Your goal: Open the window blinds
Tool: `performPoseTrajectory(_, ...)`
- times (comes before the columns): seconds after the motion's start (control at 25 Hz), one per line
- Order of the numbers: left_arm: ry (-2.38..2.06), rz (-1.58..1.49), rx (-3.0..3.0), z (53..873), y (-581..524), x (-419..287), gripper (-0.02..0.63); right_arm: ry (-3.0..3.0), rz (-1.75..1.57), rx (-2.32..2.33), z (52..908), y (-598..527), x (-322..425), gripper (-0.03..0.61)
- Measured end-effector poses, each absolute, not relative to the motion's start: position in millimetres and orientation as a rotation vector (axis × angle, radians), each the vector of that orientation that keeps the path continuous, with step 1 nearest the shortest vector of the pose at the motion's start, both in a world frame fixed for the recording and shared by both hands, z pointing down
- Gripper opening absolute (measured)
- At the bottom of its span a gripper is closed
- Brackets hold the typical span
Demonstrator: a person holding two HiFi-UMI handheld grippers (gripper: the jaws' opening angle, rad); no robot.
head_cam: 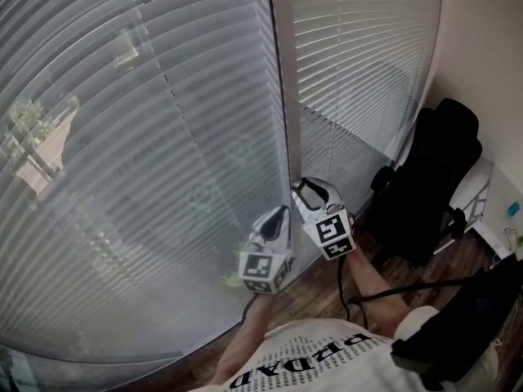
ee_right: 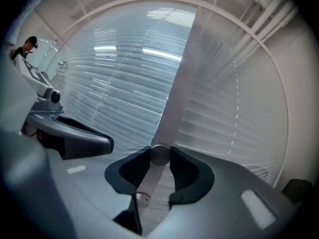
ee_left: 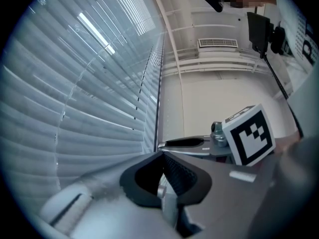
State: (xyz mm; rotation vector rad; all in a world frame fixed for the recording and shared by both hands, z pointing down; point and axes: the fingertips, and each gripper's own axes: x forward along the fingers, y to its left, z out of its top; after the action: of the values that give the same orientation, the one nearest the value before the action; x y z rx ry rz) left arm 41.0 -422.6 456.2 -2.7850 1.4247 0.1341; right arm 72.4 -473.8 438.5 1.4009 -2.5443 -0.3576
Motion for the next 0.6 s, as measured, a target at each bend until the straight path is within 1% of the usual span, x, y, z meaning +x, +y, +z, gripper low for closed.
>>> performPoseTrajectory(0.6, 1.421, 0.127, -2.787, 458.1, -421.7, 37.9, -0.008, -2.674, -0.005, 1.498, 441.7, -478.1, 77.4, 0.133)
